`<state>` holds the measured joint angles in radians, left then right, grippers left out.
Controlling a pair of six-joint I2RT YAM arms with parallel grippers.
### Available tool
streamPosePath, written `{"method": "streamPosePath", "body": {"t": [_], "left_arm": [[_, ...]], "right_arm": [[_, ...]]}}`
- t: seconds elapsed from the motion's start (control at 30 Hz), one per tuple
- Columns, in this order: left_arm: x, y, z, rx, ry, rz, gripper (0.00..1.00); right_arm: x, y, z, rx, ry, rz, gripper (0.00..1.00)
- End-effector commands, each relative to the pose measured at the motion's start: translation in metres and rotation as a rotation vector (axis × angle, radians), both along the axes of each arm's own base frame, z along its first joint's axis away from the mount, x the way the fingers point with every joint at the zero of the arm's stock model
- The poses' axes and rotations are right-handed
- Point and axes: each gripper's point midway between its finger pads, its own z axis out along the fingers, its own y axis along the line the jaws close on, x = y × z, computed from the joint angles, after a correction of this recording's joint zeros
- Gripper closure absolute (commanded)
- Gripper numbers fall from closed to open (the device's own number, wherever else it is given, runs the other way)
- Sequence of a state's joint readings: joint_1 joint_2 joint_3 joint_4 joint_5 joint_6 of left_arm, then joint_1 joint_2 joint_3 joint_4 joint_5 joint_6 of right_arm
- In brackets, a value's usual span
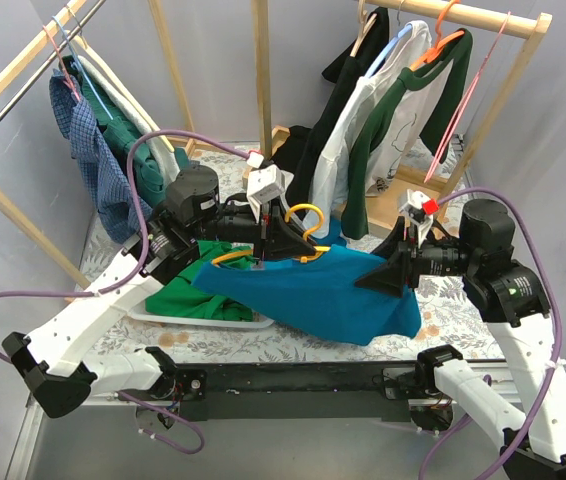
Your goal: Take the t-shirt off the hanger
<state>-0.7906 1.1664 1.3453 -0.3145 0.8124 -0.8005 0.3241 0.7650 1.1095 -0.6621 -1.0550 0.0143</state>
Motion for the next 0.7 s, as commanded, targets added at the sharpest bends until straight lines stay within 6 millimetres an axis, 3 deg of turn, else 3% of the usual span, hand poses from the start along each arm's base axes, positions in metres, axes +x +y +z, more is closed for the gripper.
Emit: {"method": "streamPosePath", "body": {"t": [0.0,0.03,0.23,0.53,0.67], "left_arm": [[0.018,0.014,0.021,-0.039,-0.121,0.155,1.00],[0.019,0.017,0.024,-0.041,-0.133,0.173,1.00],[0.009,0.034,0.025,-0.020,-0.148,0.200,1.00],[-0.011,0.064,0.040,-0.021,-0.181,0.239,1.00],[-0.015,0.070,0.038,-0.009,-0.176,0.245,1.00]], "right_arm": [[0.021,-0.006,0.010,-0.012,-0.125,-0.135,0.33],[0.025,-0.008,0.010,-0.019,-0.136,-0.161,0.26],[0.052,-0.024,0.004,-0.099,-0.214,-0.329,0.17],[0.069,-0.031,-0.015,-0.164,-0.228,-0.385,0.19],[0.068,-0.027,-0.009,-0.130,-0.238,-0.375,0.28]]}}
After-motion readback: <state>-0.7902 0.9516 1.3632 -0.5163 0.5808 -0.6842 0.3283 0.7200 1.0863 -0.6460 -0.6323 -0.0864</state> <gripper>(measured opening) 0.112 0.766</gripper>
